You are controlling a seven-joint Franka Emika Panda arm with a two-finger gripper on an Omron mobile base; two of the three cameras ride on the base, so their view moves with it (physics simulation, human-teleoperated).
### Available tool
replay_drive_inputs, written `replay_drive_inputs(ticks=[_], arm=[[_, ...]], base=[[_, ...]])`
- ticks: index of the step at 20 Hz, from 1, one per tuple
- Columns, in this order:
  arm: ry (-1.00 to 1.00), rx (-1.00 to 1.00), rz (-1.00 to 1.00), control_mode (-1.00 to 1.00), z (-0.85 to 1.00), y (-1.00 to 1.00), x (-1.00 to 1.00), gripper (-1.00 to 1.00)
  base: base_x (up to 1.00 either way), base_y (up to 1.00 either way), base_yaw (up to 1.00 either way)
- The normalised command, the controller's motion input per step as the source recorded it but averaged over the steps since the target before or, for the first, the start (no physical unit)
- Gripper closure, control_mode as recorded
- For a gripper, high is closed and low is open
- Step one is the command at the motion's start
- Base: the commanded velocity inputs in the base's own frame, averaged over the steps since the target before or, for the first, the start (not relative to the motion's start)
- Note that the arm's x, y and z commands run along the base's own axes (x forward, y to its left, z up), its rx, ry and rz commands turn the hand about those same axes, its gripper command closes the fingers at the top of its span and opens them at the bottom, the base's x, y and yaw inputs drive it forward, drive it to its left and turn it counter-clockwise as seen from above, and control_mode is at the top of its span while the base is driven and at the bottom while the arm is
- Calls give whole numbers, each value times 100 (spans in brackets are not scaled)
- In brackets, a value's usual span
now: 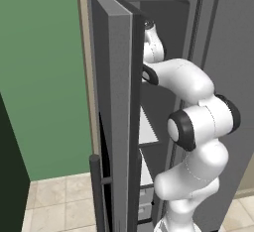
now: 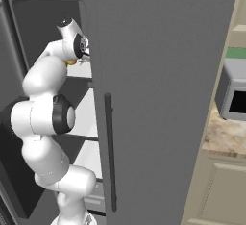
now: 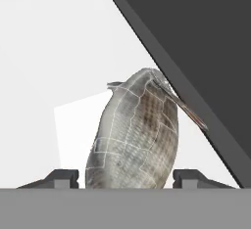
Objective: Take the fish, lemon, and mango from the freezer and place them in the bowl on the counter.
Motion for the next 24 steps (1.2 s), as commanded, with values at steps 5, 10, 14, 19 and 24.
replay_drive_inputs(ticks=[5,10,14,19,24], arm=[[1,0,0,-100,-4,0,0,100],[0,0,0,-100,0,0,-18,100],[-1,0,0,-100,0,0,-79,100],[-22,2,0,-100,10,0,-100,100],[-37,0,0,-100,47,0,-100,100]], base=[[0,0,0],[0,0,0],[0,0,0],[0,0,0],[0,0,0]])
